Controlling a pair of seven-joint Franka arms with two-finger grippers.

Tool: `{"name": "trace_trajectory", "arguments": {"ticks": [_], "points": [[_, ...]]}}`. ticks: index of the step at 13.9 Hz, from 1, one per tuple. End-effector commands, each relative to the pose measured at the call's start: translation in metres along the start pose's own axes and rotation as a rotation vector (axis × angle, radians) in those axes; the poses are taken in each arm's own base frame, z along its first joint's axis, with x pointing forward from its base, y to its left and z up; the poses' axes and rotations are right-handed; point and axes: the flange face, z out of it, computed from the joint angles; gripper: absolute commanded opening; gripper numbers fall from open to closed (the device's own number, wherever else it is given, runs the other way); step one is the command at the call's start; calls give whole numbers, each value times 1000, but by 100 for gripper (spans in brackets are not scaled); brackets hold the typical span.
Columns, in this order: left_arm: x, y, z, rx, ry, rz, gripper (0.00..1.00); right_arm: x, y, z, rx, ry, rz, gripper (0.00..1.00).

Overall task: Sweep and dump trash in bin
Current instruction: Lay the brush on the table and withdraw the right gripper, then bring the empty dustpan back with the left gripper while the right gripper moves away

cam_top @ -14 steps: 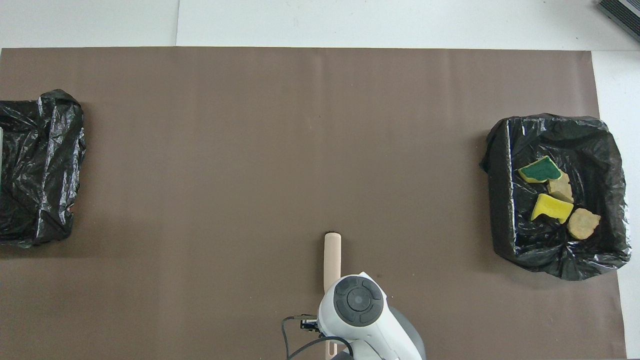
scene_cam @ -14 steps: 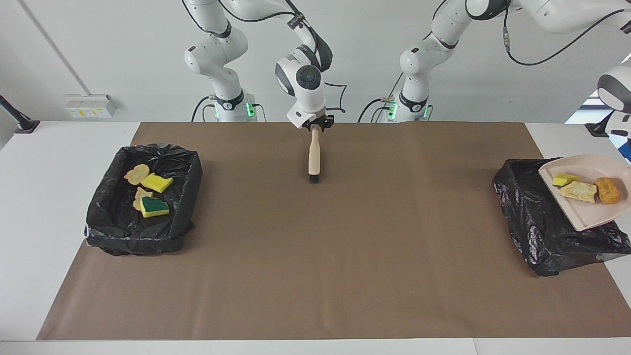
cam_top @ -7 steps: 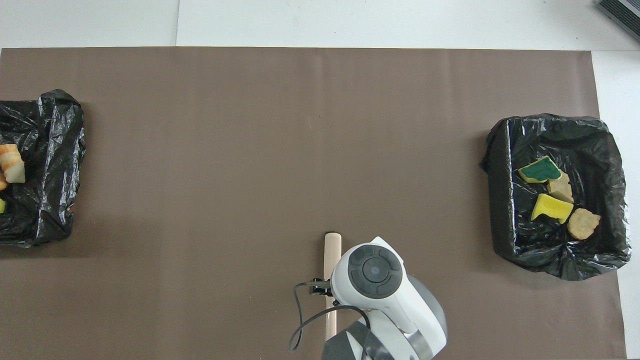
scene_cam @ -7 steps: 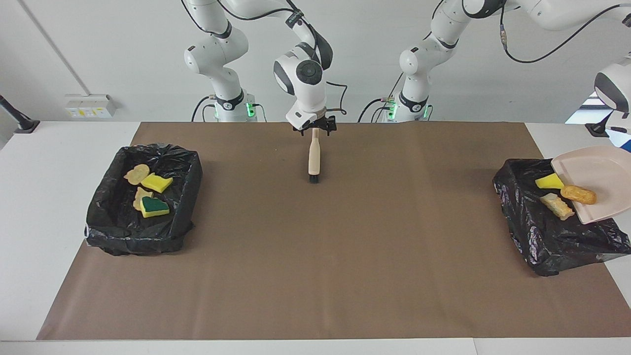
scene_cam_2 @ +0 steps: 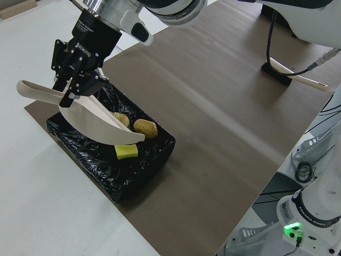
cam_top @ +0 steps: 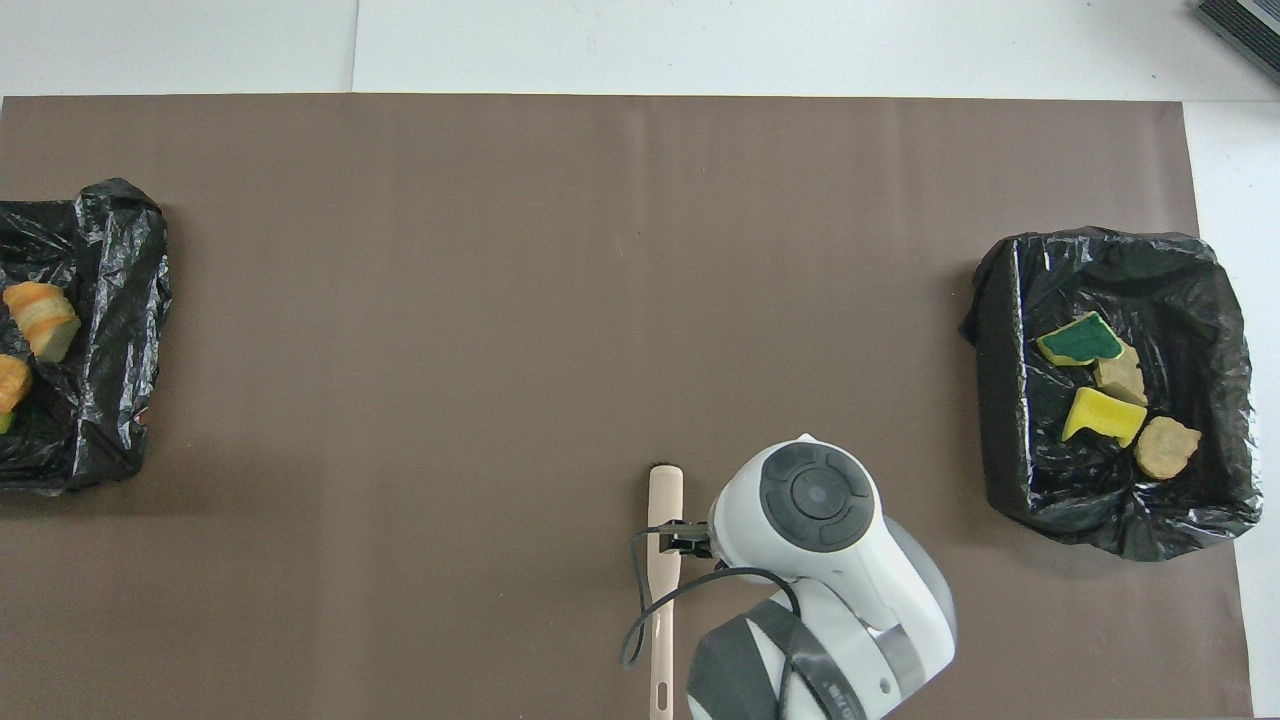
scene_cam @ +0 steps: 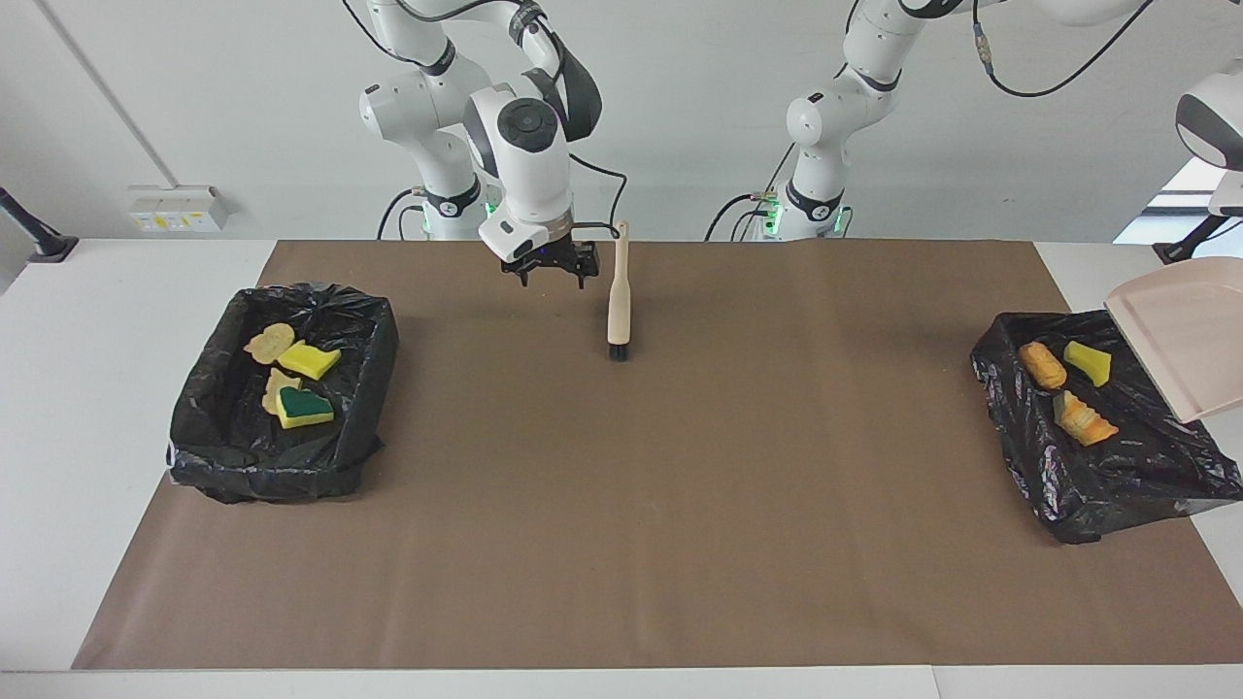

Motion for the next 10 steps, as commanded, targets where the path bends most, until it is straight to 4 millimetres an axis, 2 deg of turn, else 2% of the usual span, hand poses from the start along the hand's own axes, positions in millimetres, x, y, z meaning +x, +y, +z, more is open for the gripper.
{"name": "trace_trajectory", "arguments": {"ticks": [1,2,4,7,10], "points": [[20,-14,-23,19,114,-58,0,15,19,-22,-32,34,-3,100],[35,-17,-31,17,157,-84,0,24,32,-38,-30,37,1,100],[81,-27,-51,-32,200,-138,0,42,63,-77,-9,58,-21,100],[173,-39,-77,-95,318,-297,0,56,96,-119,19,84,5,100],[258,-40,-100,-158,352,-478,0,65,132,-155,32,111,47,100]]}}
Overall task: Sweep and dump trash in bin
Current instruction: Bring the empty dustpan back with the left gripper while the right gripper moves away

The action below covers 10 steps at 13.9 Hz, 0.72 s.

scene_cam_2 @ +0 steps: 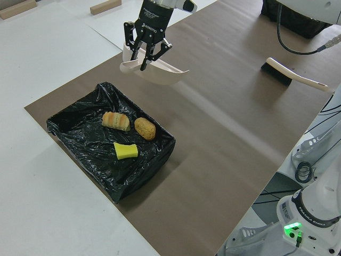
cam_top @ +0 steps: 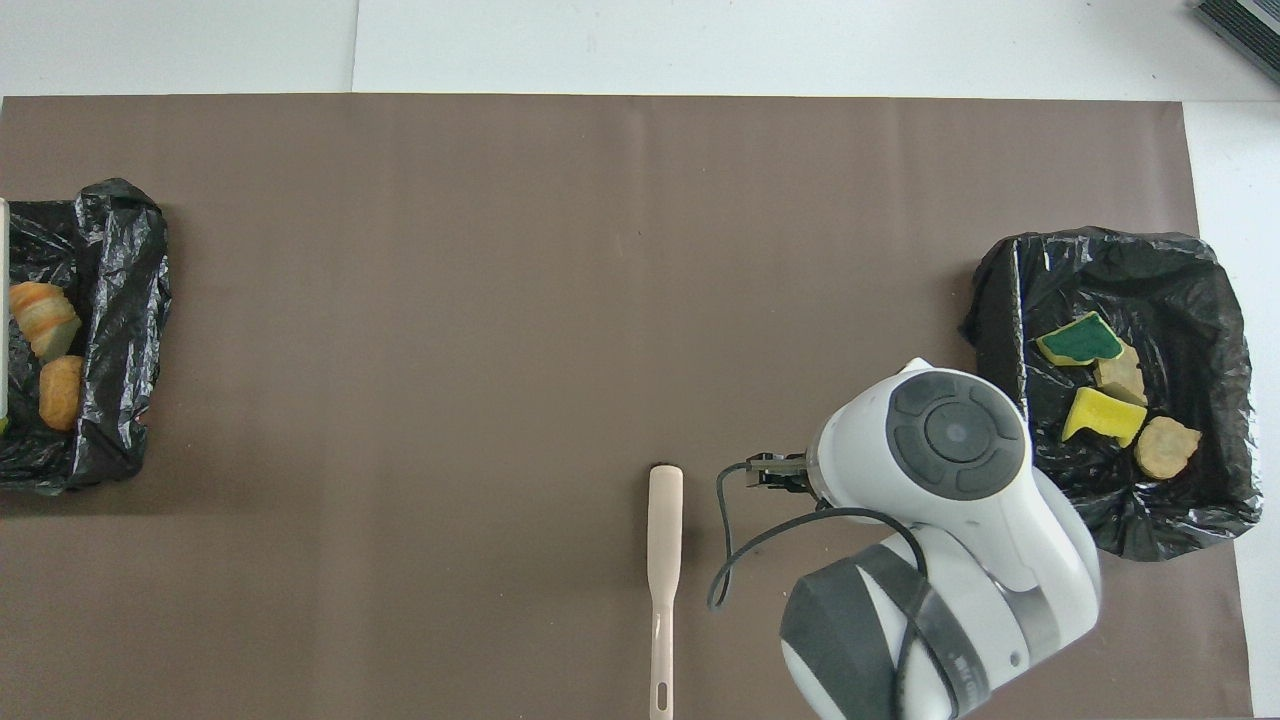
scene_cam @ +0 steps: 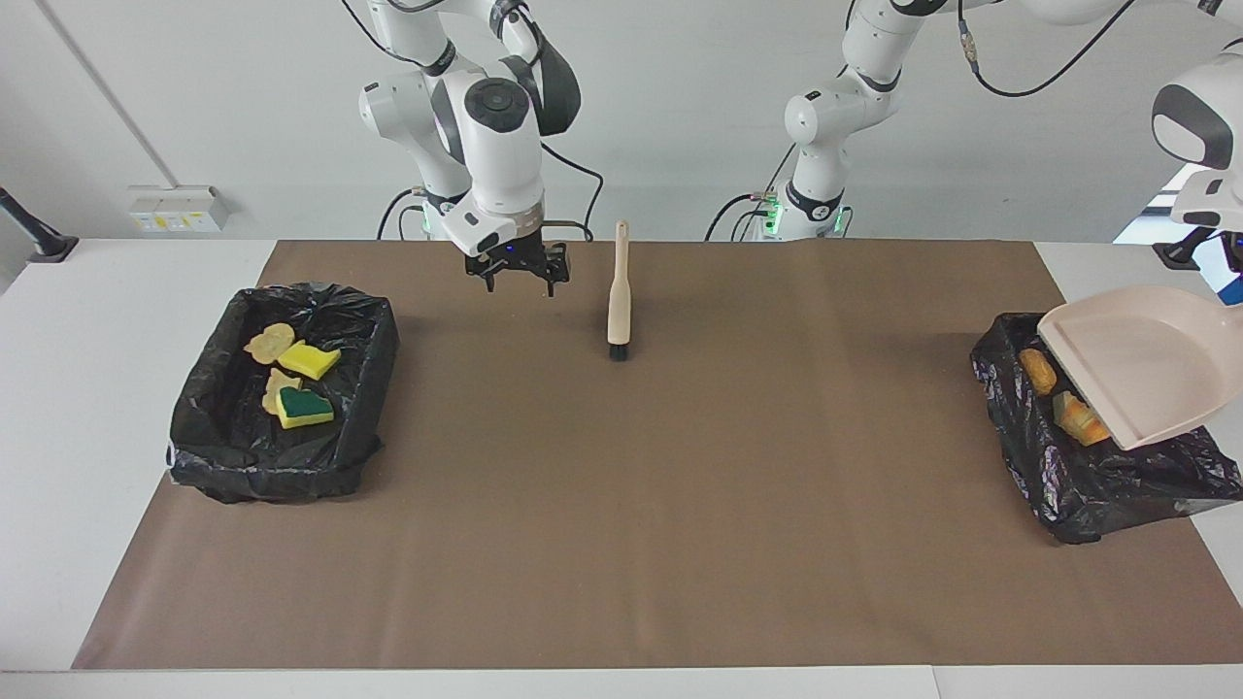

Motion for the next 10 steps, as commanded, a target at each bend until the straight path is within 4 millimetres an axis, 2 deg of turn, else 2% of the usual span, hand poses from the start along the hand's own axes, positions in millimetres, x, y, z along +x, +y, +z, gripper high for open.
{"name": "trace_trajectory", "arguments": {"ticks": [1,3,4,6,8,10], "points": [[57,28,4,-64,47,-195,0,11,26,-34,6,19,11,100],[111,47,12,-132,96,-341,0,12,42,-49,-6,20,16,100],[142,59,10,-153,108,-427,0,14,54,-53,-5,26,28,100],[200,88,0,-176,120,-568,0,16,83,-75,-5,57,20,100],[252,116,-12,-216,137,-687,0,17,107,-89,-23,63,-29,100],[287,131,-26,-285,164,-807,0,17,132,-91,-7,61,10,100]]}}
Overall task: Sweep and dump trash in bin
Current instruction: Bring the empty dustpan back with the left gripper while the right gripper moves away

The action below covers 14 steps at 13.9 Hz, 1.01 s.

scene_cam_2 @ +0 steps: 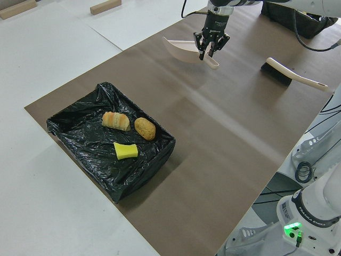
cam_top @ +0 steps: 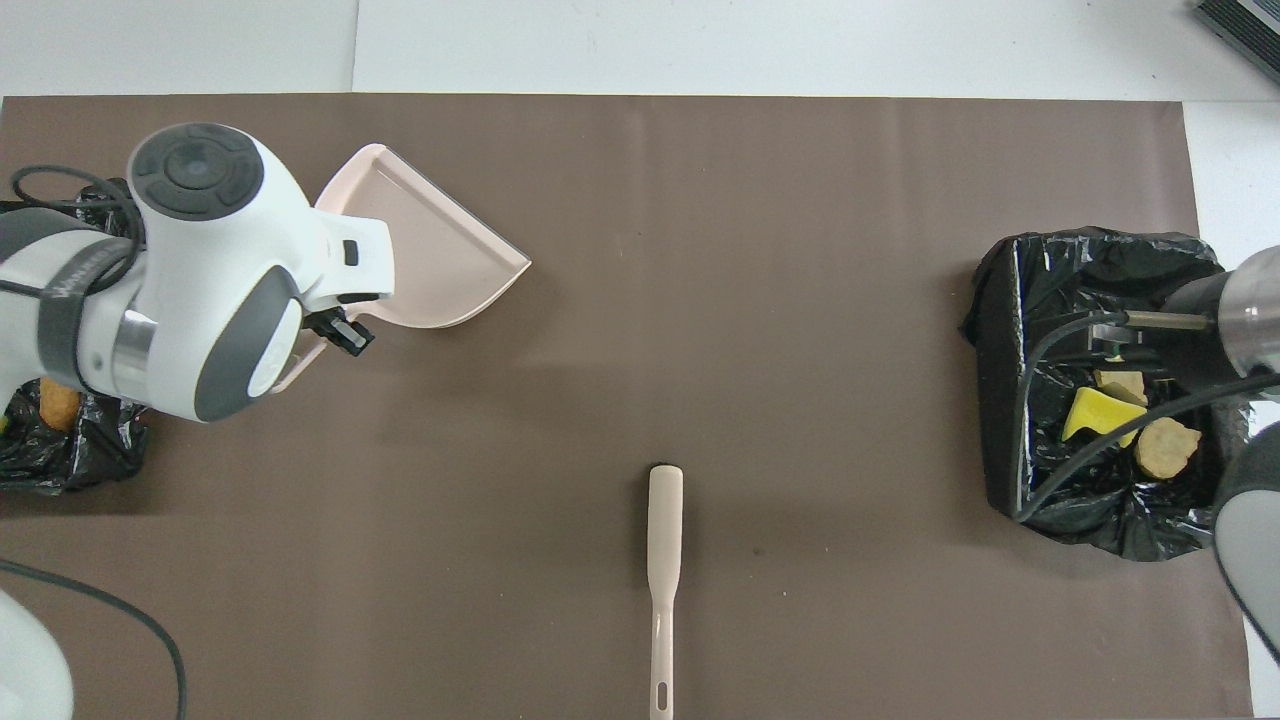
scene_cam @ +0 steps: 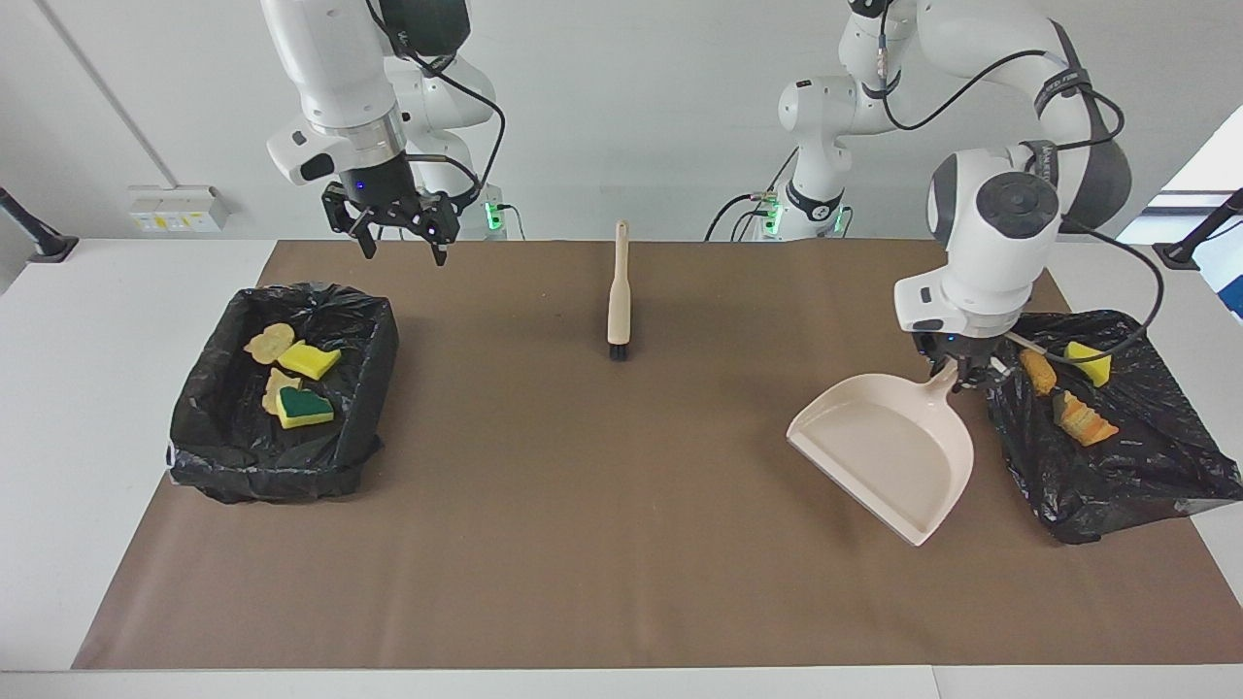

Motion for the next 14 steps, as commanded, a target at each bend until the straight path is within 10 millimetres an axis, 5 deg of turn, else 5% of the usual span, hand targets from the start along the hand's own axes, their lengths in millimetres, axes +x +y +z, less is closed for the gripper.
{"name": "trace_trajectory", "arguments": {"ticks": [1,4,7,9,13,14], "points": [[22,36,-5,-66,22,-148,0,-2,20,-8,-4,-1,1,100],[43,89,-7,-79,36,-267,0,-2,19,-8,-4,-3,-11,100],[73,108,-13,-140,57,-408,0,-2,33,-8,-3,-13,14,100],[104,146,3,-140,61,-441,0,-3,30,-8,-1,-13,9,100],[121,156,12,-169,107,-495,0,-1,38,-5,13,-15,-43,100],[120,159,14,-173,103,-492,0,1,56,-2,31,-21,-19,100]]}}
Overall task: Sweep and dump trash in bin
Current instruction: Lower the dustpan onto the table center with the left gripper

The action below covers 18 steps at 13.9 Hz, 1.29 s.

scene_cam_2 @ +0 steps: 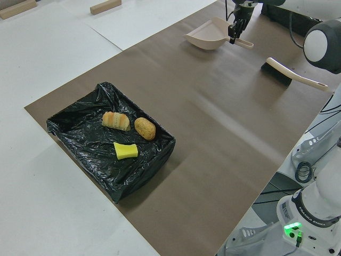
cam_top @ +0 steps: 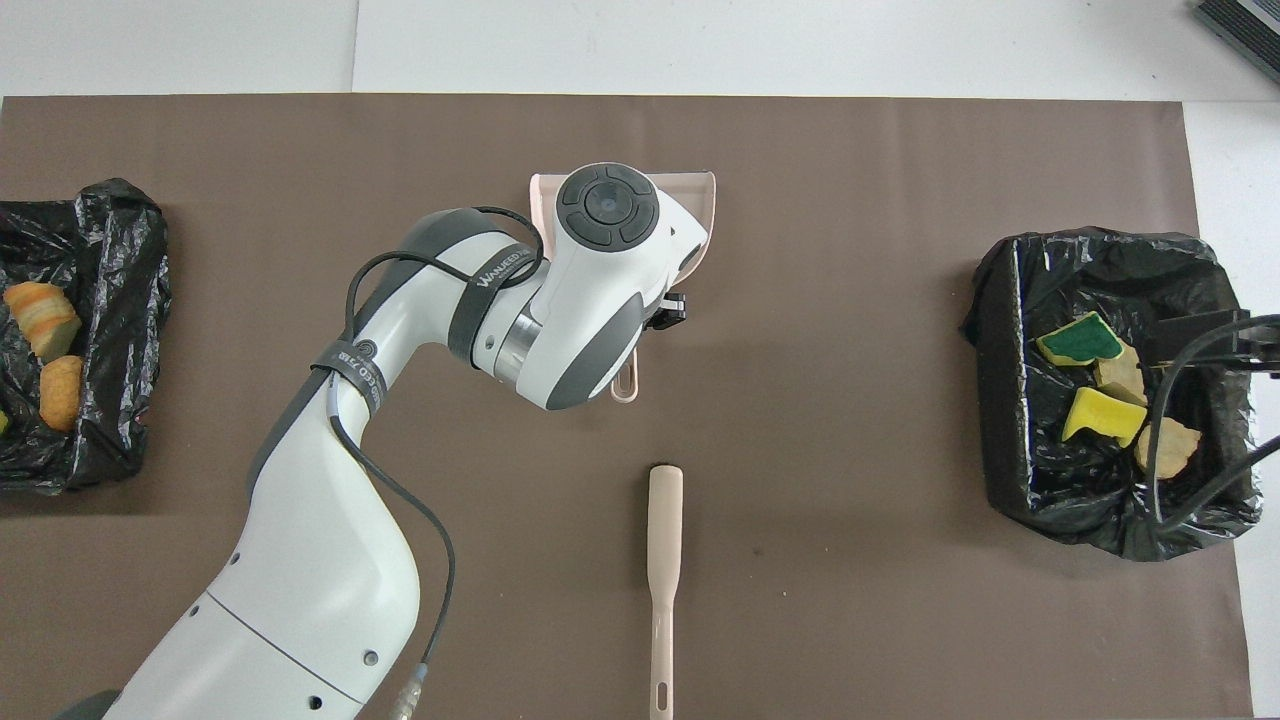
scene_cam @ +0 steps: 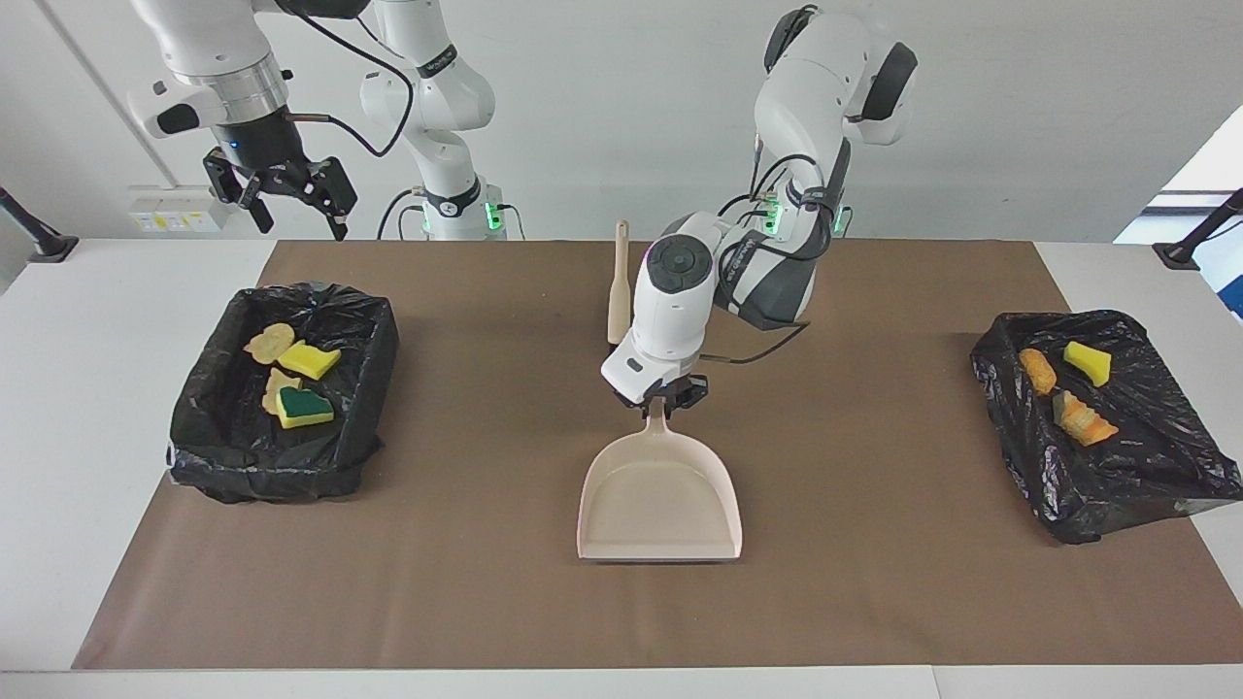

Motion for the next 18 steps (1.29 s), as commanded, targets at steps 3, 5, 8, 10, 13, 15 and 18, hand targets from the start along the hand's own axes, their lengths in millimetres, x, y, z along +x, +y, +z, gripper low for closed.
{"name": "trace_trajectory", "arguments": {"ticks": [3,5,8,10,13,15,18], "points": [[2,6,-1,-23,2,-16,0,-3,13,4,9,-45,-30,100],[2,6,-3,-42,-4,-24,39,-4,18,4,5,-45,-19,100],[0,6,-1,-38,-10,-20,93,-7,12,6,3,-62,-28,100],[0,4,-5,-34,-5,-18,100,-11,14,8,3,-70,-22,100],[-13,-28,-45,-29,12,-46,100,-12,16,7,2,-70,-16,100],[-29,-75,-67,-9,9,-88,100,-13,14,7,0,-65,-21,100],[-51,-144,-109,5,34,-111,100,-12,10,6,-7,-56,-23,100]]}}
